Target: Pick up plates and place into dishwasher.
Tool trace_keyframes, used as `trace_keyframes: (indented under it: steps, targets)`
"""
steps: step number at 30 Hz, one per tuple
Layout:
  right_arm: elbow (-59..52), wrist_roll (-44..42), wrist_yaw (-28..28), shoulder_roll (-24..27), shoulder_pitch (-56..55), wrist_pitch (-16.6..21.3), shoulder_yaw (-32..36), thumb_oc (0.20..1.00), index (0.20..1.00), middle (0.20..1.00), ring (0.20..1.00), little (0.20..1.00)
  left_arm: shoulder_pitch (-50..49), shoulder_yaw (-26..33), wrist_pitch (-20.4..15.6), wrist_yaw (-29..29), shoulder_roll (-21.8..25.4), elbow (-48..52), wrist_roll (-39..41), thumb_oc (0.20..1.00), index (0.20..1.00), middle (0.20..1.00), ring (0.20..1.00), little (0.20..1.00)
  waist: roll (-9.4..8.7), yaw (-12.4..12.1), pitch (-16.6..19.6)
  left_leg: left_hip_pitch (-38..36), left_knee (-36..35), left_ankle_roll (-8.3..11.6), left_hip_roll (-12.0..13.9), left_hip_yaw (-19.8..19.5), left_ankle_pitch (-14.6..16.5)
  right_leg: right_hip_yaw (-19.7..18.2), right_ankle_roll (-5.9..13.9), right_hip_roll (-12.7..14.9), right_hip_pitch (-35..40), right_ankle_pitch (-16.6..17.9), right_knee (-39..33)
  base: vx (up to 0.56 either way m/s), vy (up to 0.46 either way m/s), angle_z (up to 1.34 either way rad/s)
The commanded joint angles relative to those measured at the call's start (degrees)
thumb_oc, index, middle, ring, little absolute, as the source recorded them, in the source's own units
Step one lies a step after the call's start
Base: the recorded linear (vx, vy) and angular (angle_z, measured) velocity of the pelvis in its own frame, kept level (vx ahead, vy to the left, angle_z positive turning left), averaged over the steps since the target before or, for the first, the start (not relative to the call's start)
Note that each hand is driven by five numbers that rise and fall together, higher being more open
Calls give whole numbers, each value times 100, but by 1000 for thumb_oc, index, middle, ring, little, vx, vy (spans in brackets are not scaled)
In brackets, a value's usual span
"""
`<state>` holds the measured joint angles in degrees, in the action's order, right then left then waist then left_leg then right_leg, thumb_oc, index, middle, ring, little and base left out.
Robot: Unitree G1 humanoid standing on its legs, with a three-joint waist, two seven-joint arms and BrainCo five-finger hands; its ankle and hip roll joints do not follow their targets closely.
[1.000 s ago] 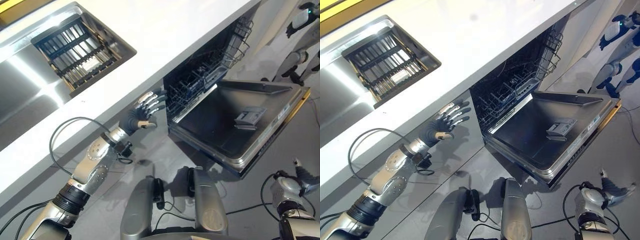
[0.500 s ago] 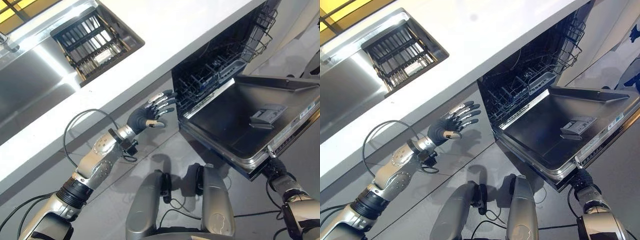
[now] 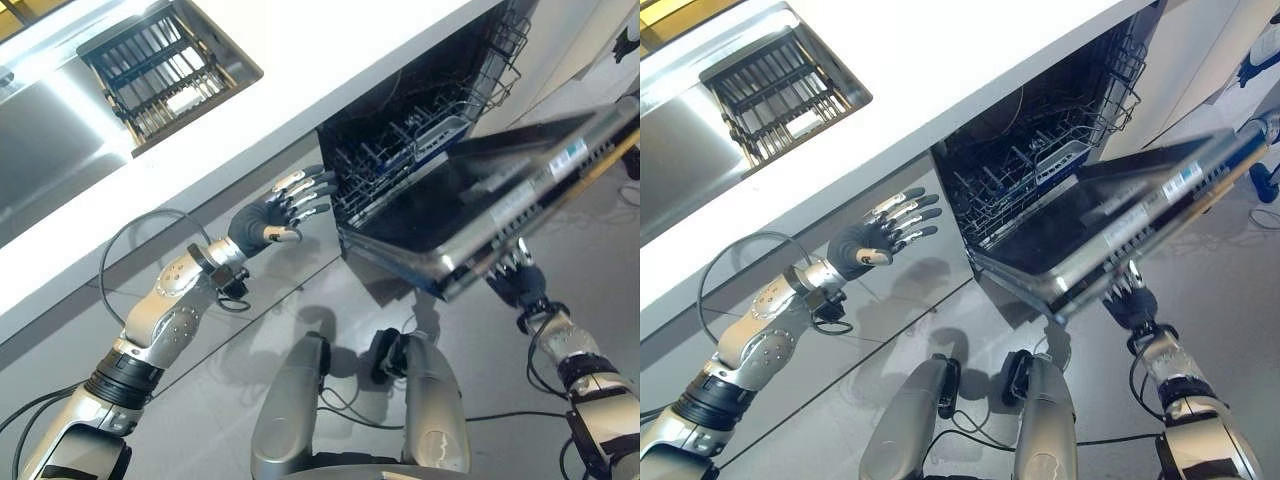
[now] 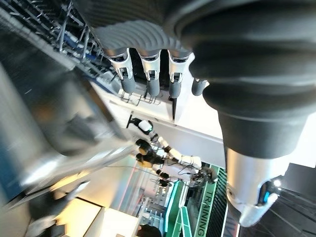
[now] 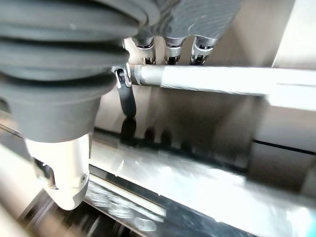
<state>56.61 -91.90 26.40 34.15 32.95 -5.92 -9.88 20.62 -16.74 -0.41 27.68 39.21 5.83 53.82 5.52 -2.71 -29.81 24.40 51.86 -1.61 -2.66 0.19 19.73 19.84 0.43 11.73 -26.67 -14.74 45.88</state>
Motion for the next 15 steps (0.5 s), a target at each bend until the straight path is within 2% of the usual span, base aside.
trace_keyframes:
  steps: [1, 3, 7, 11, 14, 15]
  targets:
    - [-943, -891, 1396, -254, 2400, 339, 200, 1000, 1000, 1000, 1000, 1000, 181, -346, -160, 242, 84, 382, 347, 1000, 1000, 1000, 1000, 1000, 34, -475, 310, -24, -48, -364, -184, 127, 177, -878, -376, -165, 442, -172, 279, 41, -1, -1]
    - [-1020, -1146, 1478, -251, 2356, 267, 261, 1000, 1000, 1000, 1000, 1000, 222, -420, -128, 305, 88, 343, 362, 1000, 1000, 1000, 1000, 1000, 11, -474, 358, -48, -17, -356, -181, 121, 205, -859, -374, -167, 513, -174, 249, 50, 7, 50]
    - [-1034, -1200, 1345, -349, 2218, 384, 322, 1000, 1000, 1000, 1000, 1000, 293, -546, -135, 310, 65, 281, 304, 1000, 1000, 1000, 1000, 1000, -7, -455, 410, -103, -8, -342, -172, 119, 207, -868, -372, -190, 615, -171, 192, 35, 26, 59]
    - [-801, -725, 856, -404, 1912, 643, 363, 1000, 1000, 1000, 1000, 1000, 318, -619, -135, 210, -4, 132, 313, 1000, 1000, 1000, 1000, 1000, -35, -405, 472, -215, -147, -329, -141, 148, 210, -877, -366, -207, 718, -141, 85, 24, 51, 33]
    - [-593, -429, 445, -533, 1593, 866, 367, 1000, 1000, 1000, 1000, 1000, 182, -659, -63, 137, -165, -51, 318, 1000, 1000, 1000, 1000, 1000, -73, -373, 545, -406, -458, -308, -92, 171, 98, -893, -354, -260, 908, -45, -195, 20, 59, -5]
    - [-503, -281, 466, -587, 1446, 891, 422, 1000, 1000, 1000, 1000, 1000, 114, -664, -34, 100, -232, -132, 292, 1000, 1000, 1000, 1000, 1000, -88, -360, 583, -470, -636, -308, -94, 162, 2, -896, -346, -274, 963, 50, -354, 28, 58, -14]
